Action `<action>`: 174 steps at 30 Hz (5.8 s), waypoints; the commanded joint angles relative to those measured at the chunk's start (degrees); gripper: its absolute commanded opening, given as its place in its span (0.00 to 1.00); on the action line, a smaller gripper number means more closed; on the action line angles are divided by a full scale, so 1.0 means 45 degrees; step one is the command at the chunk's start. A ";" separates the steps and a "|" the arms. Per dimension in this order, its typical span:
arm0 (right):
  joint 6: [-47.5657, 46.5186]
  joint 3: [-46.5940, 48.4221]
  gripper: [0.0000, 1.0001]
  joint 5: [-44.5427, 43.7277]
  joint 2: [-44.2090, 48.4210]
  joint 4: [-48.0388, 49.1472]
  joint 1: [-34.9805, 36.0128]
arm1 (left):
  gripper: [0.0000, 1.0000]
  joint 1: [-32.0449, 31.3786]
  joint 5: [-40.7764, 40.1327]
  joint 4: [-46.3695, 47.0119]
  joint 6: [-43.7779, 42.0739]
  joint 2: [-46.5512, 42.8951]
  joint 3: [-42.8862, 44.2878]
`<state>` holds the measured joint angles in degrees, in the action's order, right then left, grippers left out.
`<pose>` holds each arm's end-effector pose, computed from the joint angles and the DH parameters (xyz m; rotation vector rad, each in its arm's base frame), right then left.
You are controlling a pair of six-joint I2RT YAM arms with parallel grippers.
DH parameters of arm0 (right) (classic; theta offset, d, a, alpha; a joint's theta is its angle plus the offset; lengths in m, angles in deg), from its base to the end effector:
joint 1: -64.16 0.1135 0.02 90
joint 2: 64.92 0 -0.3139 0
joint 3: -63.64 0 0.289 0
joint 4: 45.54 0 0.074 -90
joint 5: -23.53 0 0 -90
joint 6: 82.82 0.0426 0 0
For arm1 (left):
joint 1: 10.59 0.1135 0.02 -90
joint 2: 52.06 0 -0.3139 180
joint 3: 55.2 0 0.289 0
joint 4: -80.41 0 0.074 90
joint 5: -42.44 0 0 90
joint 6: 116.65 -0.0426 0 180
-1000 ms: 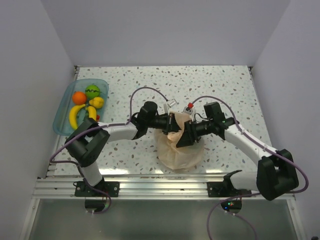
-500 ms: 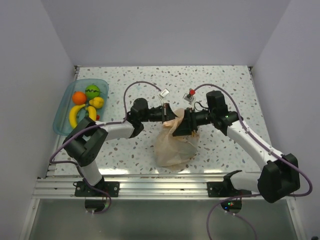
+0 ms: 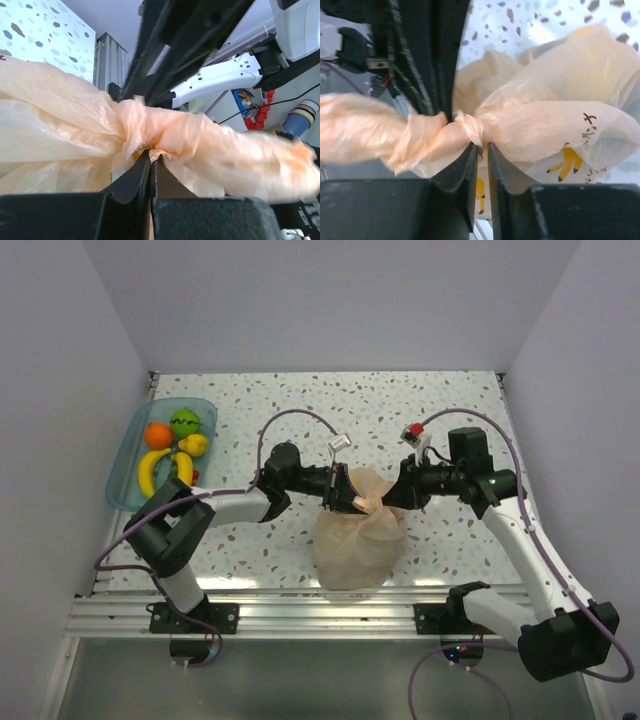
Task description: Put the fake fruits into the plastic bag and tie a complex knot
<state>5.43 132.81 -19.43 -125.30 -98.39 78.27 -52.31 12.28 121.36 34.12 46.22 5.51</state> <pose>0.2101 0.0850 0.3589 -0.7129 2.1452 1.0633 0.2662 -0.2867 0.2535 0.7550 1.8802 -2.0536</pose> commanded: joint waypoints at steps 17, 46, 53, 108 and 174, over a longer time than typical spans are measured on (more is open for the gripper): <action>-0.2981 0.1371 0.45 0.1499 0.0078 -0.2341 -0.1083 | 0.00 0.0461 0.0201 -0.8352 -0.6489 -0.2151 0.2098; -0.1663 0.0008 0.78 0.3353 -0.4807 -0.0358 0.0908 | 0.00 -0.0046 -0.0661 -0.9135 -0.5914 -0.0805 0.1850; 0.2556 -0.0930 0.85 0.3180 -0.3926 0.4132 0.1512 | 0.00 -0.0866 -0.0621 -0.0721 -0.1439 -0.0084 0.0383; -0.2310 0.0632 0.33 0.3178 -0.2773 -0.1645 -0.0050 | 0.00 -0.0144 -0.0347 -0.5492 -0.6083 -0.0883 0.0831; -0.0980 0.0671 0.34 0.3550 -0.3633 0.0387 0.1318 | 0.00 -0.0554 0.0043 0.0035 -0.2607 0.0464 0.0264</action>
<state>-6.42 136.72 -4.21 -142.70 -108.24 81.99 -53.25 13.76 113.75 20.85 48.38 5.60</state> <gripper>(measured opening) 0.334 0.027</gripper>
